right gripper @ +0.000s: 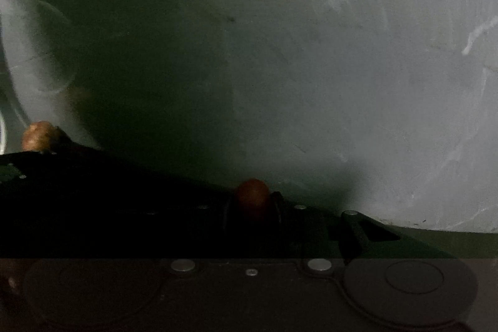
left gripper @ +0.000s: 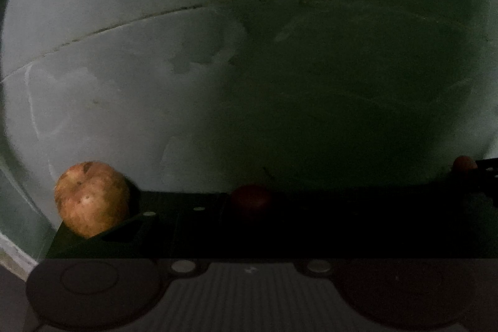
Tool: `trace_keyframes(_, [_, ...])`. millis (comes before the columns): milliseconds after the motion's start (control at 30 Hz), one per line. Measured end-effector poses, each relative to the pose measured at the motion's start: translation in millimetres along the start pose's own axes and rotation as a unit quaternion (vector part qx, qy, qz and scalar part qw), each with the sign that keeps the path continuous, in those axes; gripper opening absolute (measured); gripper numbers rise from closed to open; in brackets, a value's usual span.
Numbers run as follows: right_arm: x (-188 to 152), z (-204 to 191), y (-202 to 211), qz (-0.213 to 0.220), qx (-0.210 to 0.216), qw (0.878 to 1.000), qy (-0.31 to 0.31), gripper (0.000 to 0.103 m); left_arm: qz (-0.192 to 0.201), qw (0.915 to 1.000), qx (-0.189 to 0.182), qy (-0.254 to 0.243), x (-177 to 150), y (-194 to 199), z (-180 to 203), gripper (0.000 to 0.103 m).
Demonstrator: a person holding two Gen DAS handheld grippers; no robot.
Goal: Organize fruits
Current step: 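Grasp a red tomato with the left tool while the right tool grasps another red tomato, then carry the tomato with the left tool while the right tool carries its tomato over the tray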
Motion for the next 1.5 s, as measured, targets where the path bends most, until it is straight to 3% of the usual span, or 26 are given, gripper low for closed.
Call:
trace_keyframes(333, [19,-10,57,0.024,0.055,0.998,0.024,0.028,0.015,0.9996,0.023,0.004,16,65,12,0.032])
trace_keyframes(633, [35,4,123,0.060,0.134,0.988,0.054,0.028,0.044,0.9939,0.098,0.024,37,155,31,0.032])
trace_keyframes(1133, [57,-15,248,0.120,0.253,0.952,0.122,0.028,0.080,0.9734,0.199,0.080,42,303,73,0.033])
trace_keyframes(1500, [25,-33,314,0.119,0.313,0.925,0.180,0.028,0.094,0.9592,0.240,0.115,16,390,102,0.033])
Point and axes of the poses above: each gripper's, at about its wrist camera, not at the fingertips, and y roughly against the way its jaws point, z to its right, x to its top, the point moved 9 cm from there along -y, roughly the way its jaws point, and after that the axes turned 3 degrees about z, right-handed, at the moved point
